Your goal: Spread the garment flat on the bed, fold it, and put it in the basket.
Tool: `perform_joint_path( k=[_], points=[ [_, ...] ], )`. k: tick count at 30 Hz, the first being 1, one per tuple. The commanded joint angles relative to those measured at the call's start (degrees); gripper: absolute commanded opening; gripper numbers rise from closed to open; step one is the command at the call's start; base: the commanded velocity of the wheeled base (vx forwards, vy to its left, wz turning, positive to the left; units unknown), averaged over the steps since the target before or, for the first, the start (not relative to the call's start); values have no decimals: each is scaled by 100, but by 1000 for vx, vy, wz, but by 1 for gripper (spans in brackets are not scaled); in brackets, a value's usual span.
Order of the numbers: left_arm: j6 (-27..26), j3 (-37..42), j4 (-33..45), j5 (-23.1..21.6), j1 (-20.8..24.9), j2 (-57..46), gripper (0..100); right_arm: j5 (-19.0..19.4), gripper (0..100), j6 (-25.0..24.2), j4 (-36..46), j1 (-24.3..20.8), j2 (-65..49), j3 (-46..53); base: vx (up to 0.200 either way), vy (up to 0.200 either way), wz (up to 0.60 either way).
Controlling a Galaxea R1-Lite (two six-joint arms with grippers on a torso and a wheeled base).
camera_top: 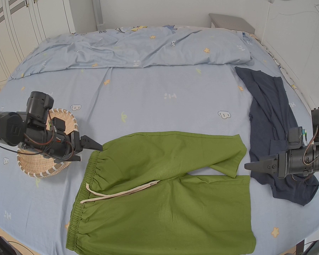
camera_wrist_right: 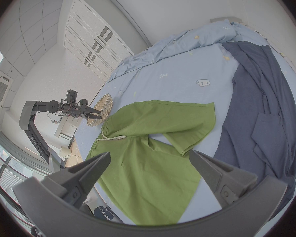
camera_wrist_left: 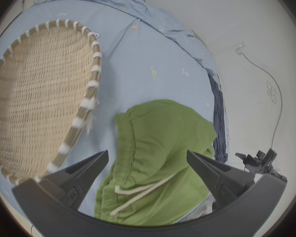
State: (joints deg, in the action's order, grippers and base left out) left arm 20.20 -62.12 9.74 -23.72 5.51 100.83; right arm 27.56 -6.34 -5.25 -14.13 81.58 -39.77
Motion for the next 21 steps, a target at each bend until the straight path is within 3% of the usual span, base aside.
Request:
perform_joint_path(
  k=[1, 9, 15, 21],
  points=[
    [292, -503, -227, 210, 231, 851, 100, 12, 100, 10, -72, 33, 578, -207, 0, 0, 0],
    [406, -555, -807, 614, 11, 1070, 100, 12, 100, 19, -125, -20, 649, -137, 0, 0, 0],
    [889, -503, -1528, 948, 20, 1141, 100, 12, 100, 19, -134, -37, 649, -84, 0, 0, 0],
    [880, -415, -1572, 1133, -103, 1158, 100, 12, 100, 19, -134, -46, 657, -75, 0, 0, 0]
  ],
)
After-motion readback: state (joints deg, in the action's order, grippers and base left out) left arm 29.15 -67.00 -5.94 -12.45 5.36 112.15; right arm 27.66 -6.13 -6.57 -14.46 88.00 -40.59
